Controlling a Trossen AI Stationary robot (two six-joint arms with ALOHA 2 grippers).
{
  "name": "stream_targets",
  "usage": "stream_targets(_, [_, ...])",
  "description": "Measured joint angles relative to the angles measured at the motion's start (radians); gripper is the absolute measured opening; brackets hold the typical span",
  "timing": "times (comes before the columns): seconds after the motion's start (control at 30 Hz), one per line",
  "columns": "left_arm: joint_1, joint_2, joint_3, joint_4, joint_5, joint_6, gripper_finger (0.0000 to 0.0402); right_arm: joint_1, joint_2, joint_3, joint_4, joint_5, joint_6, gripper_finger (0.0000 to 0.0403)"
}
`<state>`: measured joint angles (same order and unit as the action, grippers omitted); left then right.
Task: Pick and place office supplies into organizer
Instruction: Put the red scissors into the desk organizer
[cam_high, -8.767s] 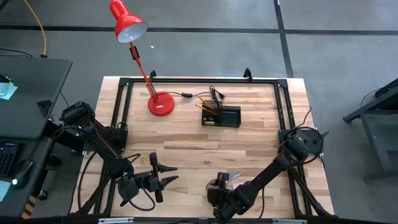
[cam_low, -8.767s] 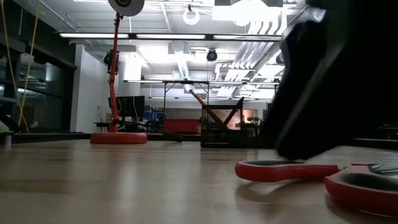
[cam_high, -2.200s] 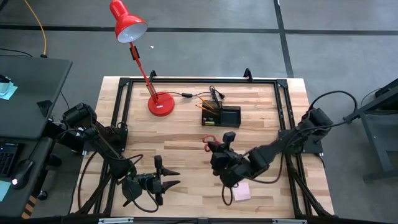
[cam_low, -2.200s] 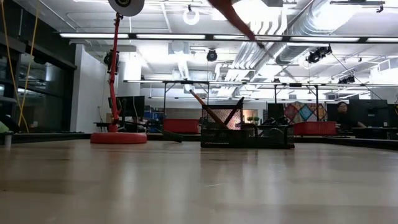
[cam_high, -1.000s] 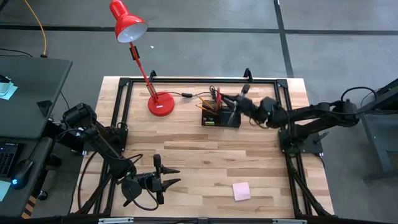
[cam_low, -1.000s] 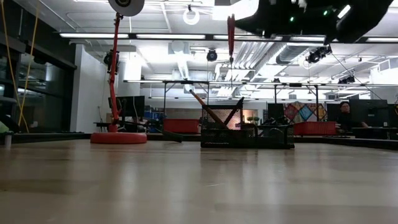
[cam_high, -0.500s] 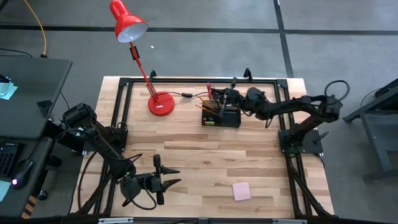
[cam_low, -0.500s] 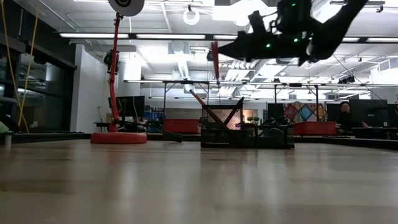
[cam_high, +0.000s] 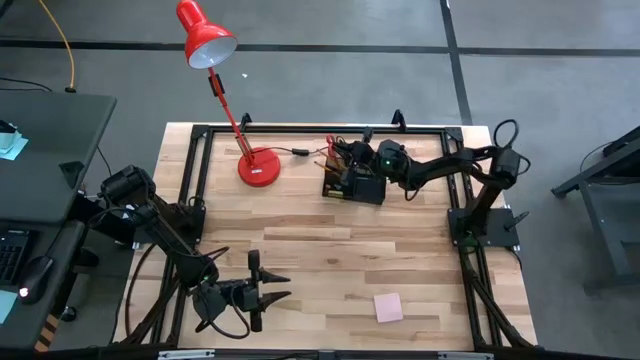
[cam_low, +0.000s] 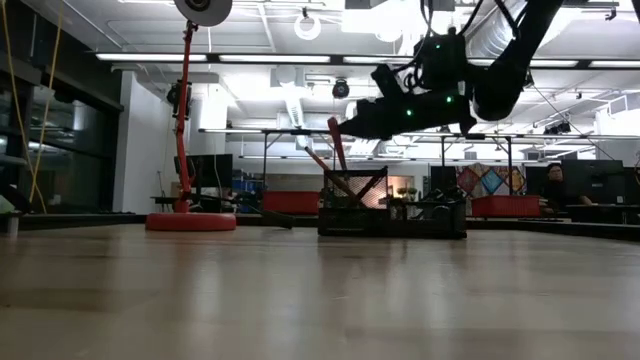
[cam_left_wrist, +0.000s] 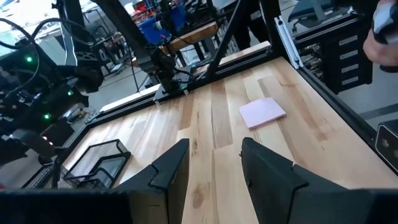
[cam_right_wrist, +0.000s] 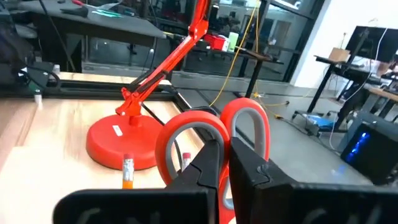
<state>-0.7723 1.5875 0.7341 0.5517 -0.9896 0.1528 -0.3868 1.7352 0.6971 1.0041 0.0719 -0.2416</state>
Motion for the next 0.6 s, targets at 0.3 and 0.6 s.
stream_targets(0.3, [0.001, 0.0, 0.0, 0.0, 0.002, 0.001, 0.0134, 0.018, 0.017, 0.001, 0.012, 0.007, -0.003, 0.0027])
stream_targets(0.6, [0.001, 0.0, 0.0, 0.001, 0.002, 0.008, 0.0134, 0.093, 0.015, 0.002, 0.011, 0.124, -0.139, 0.014])
